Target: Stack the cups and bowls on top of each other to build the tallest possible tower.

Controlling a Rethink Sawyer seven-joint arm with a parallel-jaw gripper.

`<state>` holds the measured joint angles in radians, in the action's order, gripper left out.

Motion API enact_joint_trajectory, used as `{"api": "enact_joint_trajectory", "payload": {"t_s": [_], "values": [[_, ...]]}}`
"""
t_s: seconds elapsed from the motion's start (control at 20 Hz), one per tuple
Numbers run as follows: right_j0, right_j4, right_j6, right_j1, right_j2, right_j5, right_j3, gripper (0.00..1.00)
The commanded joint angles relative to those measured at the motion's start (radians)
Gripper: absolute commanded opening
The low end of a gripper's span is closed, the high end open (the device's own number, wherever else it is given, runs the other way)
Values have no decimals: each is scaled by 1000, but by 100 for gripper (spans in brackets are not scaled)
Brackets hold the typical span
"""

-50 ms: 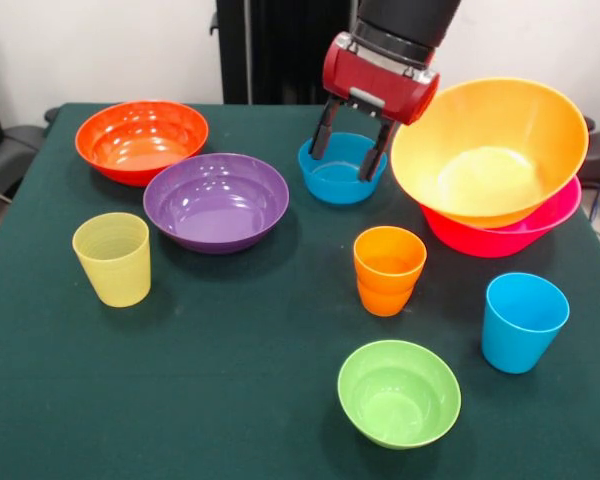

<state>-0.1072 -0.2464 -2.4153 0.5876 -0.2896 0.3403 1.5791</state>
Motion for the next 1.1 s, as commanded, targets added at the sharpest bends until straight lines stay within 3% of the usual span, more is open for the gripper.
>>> {"api": "enact_joint_trajectory", "payload": {"t_s": [0.05, 1.1], "values": [[30, -76, 23, -72, 114, -75, 62, 100], [45, -70, 25, -102, 124, -105, 43, 100]]}}
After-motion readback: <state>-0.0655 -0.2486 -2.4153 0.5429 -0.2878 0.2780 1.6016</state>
